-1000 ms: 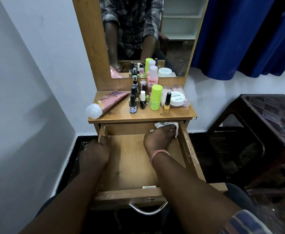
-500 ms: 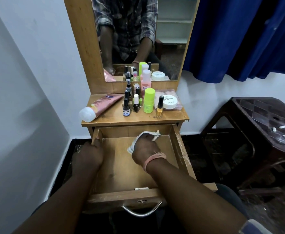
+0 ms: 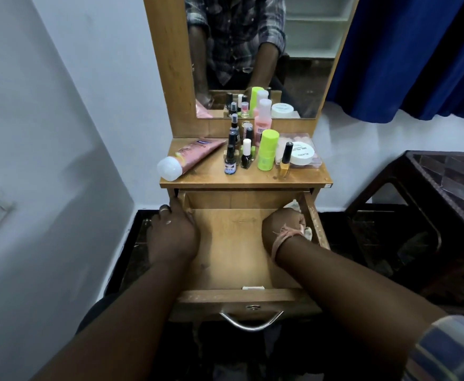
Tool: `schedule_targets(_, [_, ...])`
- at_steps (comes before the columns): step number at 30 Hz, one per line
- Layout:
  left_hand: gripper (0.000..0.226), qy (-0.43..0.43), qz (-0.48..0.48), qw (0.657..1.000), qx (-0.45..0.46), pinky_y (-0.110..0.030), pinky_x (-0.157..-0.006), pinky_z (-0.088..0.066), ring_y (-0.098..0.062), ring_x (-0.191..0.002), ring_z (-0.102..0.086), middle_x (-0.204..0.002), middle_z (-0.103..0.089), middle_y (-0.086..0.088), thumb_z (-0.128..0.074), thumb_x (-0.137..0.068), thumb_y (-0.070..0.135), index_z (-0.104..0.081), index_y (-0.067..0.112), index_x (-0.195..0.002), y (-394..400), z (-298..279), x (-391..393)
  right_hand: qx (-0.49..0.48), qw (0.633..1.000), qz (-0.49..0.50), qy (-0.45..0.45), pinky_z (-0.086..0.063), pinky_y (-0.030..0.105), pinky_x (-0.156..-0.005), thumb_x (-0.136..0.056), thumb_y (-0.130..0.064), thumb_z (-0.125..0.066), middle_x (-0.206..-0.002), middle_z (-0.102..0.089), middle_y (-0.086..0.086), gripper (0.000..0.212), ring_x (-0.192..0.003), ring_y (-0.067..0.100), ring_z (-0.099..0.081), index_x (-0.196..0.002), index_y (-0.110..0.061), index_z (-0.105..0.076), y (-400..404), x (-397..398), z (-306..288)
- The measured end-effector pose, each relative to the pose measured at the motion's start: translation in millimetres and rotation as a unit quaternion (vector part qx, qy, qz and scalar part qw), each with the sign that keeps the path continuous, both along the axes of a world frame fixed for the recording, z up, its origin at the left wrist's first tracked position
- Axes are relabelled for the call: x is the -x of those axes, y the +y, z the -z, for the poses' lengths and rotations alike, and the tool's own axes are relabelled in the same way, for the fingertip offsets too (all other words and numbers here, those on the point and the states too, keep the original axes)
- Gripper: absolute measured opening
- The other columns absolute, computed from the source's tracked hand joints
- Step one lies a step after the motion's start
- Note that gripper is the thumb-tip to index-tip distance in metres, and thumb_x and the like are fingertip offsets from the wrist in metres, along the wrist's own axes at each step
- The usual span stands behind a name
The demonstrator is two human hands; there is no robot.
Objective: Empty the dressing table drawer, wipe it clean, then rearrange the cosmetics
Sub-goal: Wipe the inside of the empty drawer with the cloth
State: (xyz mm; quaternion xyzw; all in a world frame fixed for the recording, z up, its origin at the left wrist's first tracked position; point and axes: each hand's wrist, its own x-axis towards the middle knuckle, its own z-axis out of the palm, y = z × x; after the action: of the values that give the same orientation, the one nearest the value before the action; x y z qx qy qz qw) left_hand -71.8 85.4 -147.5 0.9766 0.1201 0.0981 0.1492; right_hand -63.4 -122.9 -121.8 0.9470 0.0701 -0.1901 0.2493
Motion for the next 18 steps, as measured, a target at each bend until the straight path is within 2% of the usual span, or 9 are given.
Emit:
schedule_targets(3, [0.06, -0.019, 0.028, 0.999, -0.02, -0.052, -0.085, -0.05, -0.044, -0.106, -0.06, -0.126, -0.06, -0.023, -0.037, -0.105, 0.03, -0.027, 0.005, -0.158, -4, -6, 2, -0.043, 0.996, 0.063, -0.046, -0.047, 0.04, -0.104, -0.1, -0.011, -0.046, -0.13, -0.063, 0.014, 0.032, -0.122, 0.033, -0.058, -0.125, -0.006, -0.066, -17, -19, 12])
schedule_targets(4, [0.061, -0.017, 0.039, 0.999, -0.026, -0.052, -0.086, -0.05, -0.044, -0.109, -0.059, -0.129, -0.059, -0.023, -0.037, -0.106, 0.029, -0.024, 0.005, -0.16, -4, -7, 2, 0.007, 0.997, 0.033, -0.067, -0.048, 0.041, -0.103, -0.099, -0.012, -0.047, -0.129, -0.064, 0.015, 0.032, -0.121, 0.034, -0.059, -0.123, -0.005, -0.067, -19, -25, 14])
schedule_targets(8, [0.061, -0.004, 0.04, 0.999, 0.0, -0.053, -0.093, -0.047, -0.043, -0.117, -0.055, -0.134, -0.057, -0.02, -0.033, -0.107, 0.026, -0.014, 0.011, -0.163, 1, -9, 3, 0.092, 0.993, -0.064, 0.033, -0.046, 0.046, -0.1, -0.095, -0.041, -0.057, -0.133, -0.061, 0.013, 0.045, -0.123, 0.035, -0.058, -0.128, -0.011, -0.061, 0, -17, 17])
schedule_targets(9, [0.062, -0.004, 0.043, 0.999, 0.003, -0.053, -0.094, -0.047, -0.043, -0.117, -0.055, -0.133, -0.057, -0.02, -0.034, -0.106, 0.024, -0.013, 0.012, -0.163, 1, -8, 2, 0.085, 0.994, -0.057, 0.049, -0.047, 0.045, -0.1, -0.094, -0.037, -0.062, -0.131, -0.062, 0.01, 0.041, -0.122, 0.033, -0.059, -0.127, -0.014, -0.062, 5, -5, 8])
schedule_targets(10, [0.063, -0.006, 0.044, 0.999, 0.005, -0.054, -0.093, -0.047, -0.044, -0.116, -0.055, -0.131, -0.058, -0.02, -0.034, -0.106, 0.023, -0.012, 0.012, -0.163, 1, -7, 2, -0.02, 0.999, 0.045, 0.014, -0.047, 0.045, -0.1, -0.093, -0.033, -0.065, -0.13, -0.063, 0.01, 0.038, -0.121, 0.033, -0.06, -0.126, -0.014, -0.063, 4, 0, 6])
schedule_targets(13, [0.066, -0.018, 0.047, 0.999, 0.0, -0.054, -0.085, -0.048, -0.046, -0.103, -0.059, -0.117, -0.062, -0.023, -0.04, -0.103, 0.019, -0.016, 0.008, -0.163, 4, 2, -4, -0.089, 0.989, 0.119, -0.006, -0.05, 0.044, -0.098, -0.096, -0.02, -0.06, -0.129, -0.063, 0.017, 0.035, -0.119, 0.036, -0.06, -0.127, -0.005, -0.063, -18, 3, 13])
schedule_targets(15, [0.066, -0.024, 0.051, 0.998, -0.013, -0.055, -0.08, -0.049, -0.048, -0.092, -0.06, -0.106, -0.063, -0.025, -0.04, -0.1, 0.017, -0.02, 0.005, -0.162, 7, 7, -7, -0.09, 0.988, 0.123, -0.009, -0.048, 0.037, -0.1, -0.101, -0.013, -0.051, -0.133, -0.059, 0.023, 0.037, -0.124, 0.036, -0.058, -0.133, 0.005, -0.056, -19, 1, 17])
schedule_targets(16, [0.066, -0.026, 0.057, 0.998, -0.009, -0.056, -0.079, -0.05, -0.048, -0.091, -0.059, -0.103, -0.063, -0.026, -0.04, -0.099, 0.017, -0.021, 0.006, -0.161, 7, 9, -8, -0.092, 0.989, 0.115, 0.01, -0.047, 0.035, -0.101, -0.102, -0.016, -0.05, -0.133, -0.059, 0.022, 0.037, -0.125, 0.034, -0.057, -0.133, 0.004, -0.056, -15, 1, 17])
schedule_targets(18, [0.065, -0.031, 0.056, 0.998, 0.021, -0.057, -0.078, -0.05, -0.051, -0.093, -0.059, -0.103, -0.061, -0.026, -0.041, -0.099, 0.016, -0.021, 0.012, -0.161, 8, 10, -7, -0.096, 0.99, 0.097, 0.042, -0.052, 0.038, -0.087, -0.098, -0.026, -0.057, -0.119, -0.065, 0.015, 0.031, -0.112, 0.032, -0.064, -0.12, -0.006, -0.065, 5, 7, 6])
